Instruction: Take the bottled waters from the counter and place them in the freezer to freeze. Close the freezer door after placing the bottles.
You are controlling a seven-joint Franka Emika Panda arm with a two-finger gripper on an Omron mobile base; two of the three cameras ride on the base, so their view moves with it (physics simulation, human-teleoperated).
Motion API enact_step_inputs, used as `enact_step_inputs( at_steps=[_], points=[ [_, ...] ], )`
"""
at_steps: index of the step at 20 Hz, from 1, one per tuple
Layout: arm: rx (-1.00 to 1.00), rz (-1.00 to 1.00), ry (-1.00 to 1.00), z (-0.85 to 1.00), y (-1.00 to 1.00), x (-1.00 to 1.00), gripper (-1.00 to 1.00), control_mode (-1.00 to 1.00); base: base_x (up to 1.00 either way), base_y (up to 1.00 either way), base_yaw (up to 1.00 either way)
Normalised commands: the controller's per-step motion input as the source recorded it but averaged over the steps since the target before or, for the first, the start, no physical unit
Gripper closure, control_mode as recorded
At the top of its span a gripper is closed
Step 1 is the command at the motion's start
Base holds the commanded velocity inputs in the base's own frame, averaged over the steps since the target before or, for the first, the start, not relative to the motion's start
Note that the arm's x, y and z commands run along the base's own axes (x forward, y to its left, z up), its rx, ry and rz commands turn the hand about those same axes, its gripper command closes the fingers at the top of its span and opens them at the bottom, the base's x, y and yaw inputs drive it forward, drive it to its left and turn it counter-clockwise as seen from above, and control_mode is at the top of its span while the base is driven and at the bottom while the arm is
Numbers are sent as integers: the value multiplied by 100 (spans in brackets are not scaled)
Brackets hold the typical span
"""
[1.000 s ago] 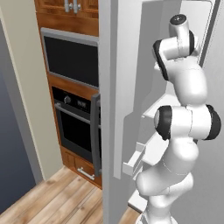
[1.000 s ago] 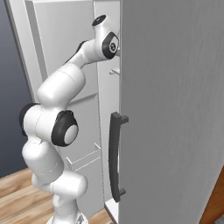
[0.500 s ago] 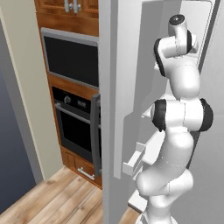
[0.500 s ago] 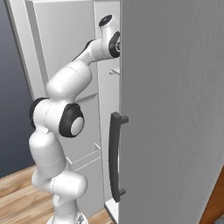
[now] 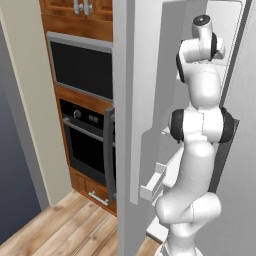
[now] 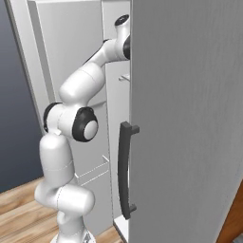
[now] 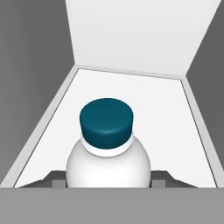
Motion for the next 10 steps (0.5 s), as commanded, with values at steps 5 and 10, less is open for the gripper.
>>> enact_step_inputs(
  at_steps=[5, 10],
  points=[
    [0, 0, 0, -77, 0, 0, 100, -100, 0, 0, 0],
    [1, 0, 0, -27, 0, 0, 100, -100, 0, 0, 0]
  ],
)
